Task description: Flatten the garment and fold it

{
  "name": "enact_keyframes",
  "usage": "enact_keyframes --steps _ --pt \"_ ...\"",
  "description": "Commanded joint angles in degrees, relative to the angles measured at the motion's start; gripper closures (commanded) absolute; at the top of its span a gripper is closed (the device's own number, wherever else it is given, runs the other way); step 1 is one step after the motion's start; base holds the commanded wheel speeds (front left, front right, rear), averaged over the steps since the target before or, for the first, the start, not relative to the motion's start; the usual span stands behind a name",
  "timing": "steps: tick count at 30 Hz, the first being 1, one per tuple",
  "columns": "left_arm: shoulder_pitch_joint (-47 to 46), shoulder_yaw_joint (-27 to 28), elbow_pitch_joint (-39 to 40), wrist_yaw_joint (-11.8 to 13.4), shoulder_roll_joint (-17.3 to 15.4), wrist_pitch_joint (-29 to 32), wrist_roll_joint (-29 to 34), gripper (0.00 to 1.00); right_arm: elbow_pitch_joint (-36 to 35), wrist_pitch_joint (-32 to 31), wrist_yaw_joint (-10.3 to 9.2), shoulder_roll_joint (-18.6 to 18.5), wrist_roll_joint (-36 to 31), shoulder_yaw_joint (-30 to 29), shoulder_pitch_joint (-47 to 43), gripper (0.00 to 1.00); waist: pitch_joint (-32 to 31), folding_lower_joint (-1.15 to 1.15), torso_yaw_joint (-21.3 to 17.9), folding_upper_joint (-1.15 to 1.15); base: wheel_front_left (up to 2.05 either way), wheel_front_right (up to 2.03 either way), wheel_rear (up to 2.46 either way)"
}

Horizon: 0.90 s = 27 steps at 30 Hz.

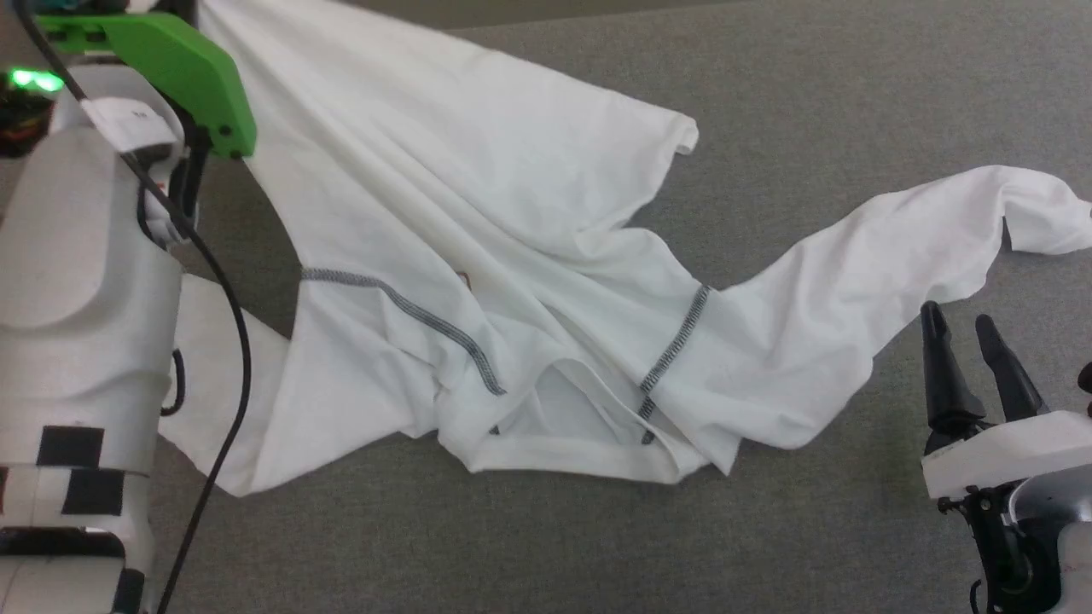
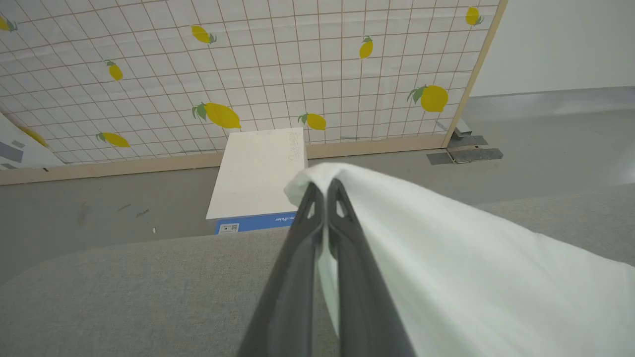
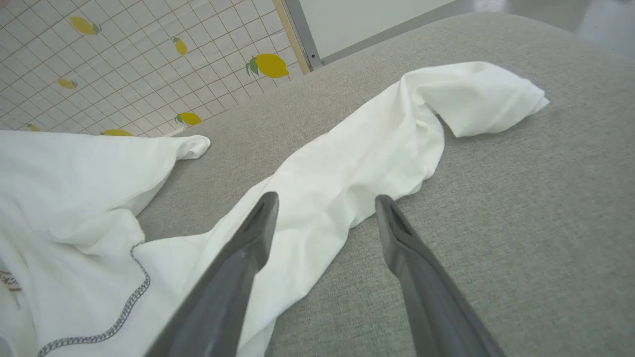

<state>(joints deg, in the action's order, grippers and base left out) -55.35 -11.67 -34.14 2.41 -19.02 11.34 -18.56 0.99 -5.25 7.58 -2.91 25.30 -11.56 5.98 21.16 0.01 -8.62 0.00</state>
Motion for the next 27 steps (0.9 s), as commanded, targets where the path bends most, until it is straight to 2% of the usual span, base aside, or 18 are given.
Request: enact_keyframes --steps 1,4,5,6,12,17,19,22,27 --pt "-1.64 0.14 -0.21 -0.12 -0.82 -1.18 0.87 1.0 0.29 0.56 -0.09 0.03 0.35 0.4 1.12 0.0 2.11 -0.01 -1.05 0.0 0.0 0.0 0.0" --pt "-3.19 0.06 -2.98 -0.42 -0.95 -1.16 0.66 1.0 1.04 1.19 -0.09 0.03 0.4 0.98 1.66 0.0 2.65 -0.01 -1.22 0.0 0.0 0.0 0.0" --pt "-3.22 0.18 -3.97 -0.61 -0.67 -0.62 0.12 0.38 1.29 1.29 -0.09 0.03 0.37 1.14 1.79 0.0 2.65 -0.01 -1.22 0.0 0.0 0.0 0.0" --pt "-3.19 0.66 -4.82 -0.53 -0.28 -0.78 -0.61 0.0 1.57 1.41 -0.09 0.03 0.38 1.32 1.95 0.0 2.55 -0.01 -1.15 0.0 0.0 0.0 0.0" --pt "-1.4 4.13 -3.8 -4.36 1.97 -7.41 -6.54 0.0 2.0 1.24 -0.09 0.03 -0.39 1.29 1.74 0.0 0.18 -0.01 1.1 0.0 0.0 0.0 0.0" --pt "5.51 6.82 2.98 -5.89 1.15 -14.87 -8.87 0.0 1.5 0.01 -0.09 0.03 -1.16 1.11 0.44 0.0 -3.23 -0.01 4.29 0.0 0.0 0.0 0.0" --pt "10.56 7.89 6.53 -5.57 0.8 -17.57 -9.28 0.0 1.4 -0.61 -0.09 0.03 -1.2 1.06 -0.29 0.0 -4.69 -0.01 5.8 0.0 0.0 0.0 0.0" --pt "19.77 10.39 11.42 -3.36 0.79 -21.36 -9.92 0.0 1.37 -1.82 -0.09 0.03 -1.52 1.53 -1.34 0.0 -7.01 -0.01 7.73 0.0 0.0 0.0 0.0" --pt "34.35 12.64 17.68 0.41 3.74 -23.57 -11.16 0.0 0.52 -5.52 -0.09 0.03 -5.42 4.05 -2.73 0.0 -9.68 -0.01 10.0 0.0 0.0 0.0 0.0"
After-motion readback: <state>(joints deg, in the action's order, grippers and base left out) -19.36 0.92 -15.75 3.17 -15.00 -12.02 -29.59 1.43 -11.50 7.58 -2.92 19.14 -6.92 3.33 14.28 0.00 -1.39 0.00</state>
